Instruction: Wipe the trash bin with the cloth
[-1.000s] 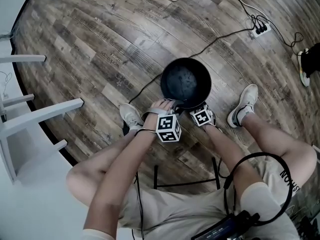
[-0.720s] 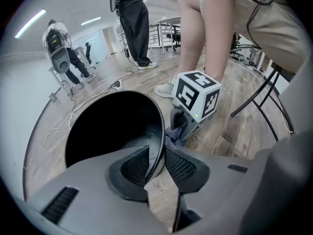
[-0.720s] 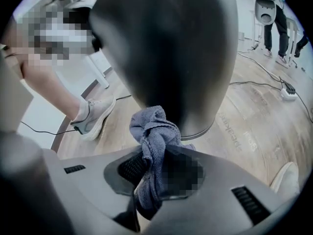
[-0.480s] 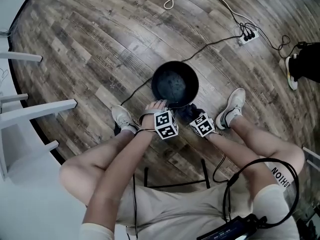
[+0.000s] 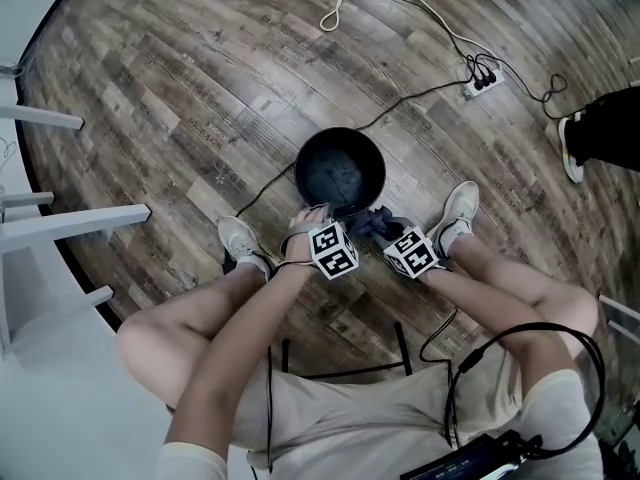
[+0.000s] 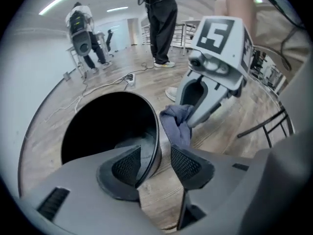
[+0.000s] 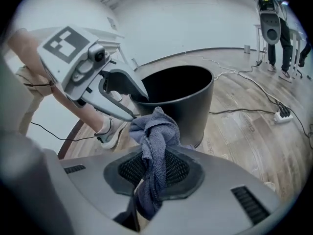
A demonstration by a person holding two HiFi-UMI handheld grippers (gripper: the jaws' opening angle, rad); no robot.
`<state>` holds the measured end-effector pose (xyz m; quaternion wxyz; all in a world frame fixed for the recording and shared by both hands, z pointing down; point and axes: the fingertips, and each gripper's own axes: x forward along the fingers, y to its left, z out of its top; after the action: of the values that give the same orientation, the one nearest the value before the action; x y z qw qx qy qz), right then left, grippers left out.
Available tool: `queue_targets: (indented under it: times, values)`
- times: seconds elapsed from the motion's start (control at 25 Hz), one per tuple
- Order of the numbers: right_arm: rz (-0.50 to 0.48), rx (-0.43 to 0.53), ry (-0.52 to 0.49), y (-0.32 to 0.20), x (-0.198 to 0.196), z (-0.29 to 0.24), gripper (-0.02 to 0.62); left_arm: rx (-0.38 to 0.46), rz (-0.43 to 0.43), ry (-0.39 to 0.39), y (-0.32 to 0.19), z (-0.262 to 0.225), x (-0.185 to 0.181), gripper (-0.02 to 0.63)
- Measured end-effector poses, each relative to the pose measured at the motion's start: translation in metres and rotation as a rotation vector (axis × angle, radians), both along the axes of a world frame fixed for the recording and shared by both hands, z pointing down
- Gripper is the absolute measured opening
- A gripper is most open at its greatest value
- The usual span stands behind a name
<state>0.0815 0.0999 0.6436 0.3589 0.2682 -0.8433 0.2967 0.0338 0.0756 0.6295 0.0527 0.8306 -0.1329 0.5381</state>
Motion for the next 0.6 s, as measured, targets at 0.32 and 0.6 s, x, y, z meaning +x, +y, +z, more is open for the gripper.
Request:
queue_targets:
  times: [0.32, 0.6]
  values:
    - [0.012, 0.025, -0.089, 0.006, -0.021, -0.042, 0.078, -0.036, 0.185, -0.003, -0.008, 0.001, -0.043, 0.189]
    - [0.023, 0.050, -0.121, 0.005, -0.045, -0.057, 0.078, -0.011, 0.174, 0.002, -0.012, 0.002, -0.041, 0.152]
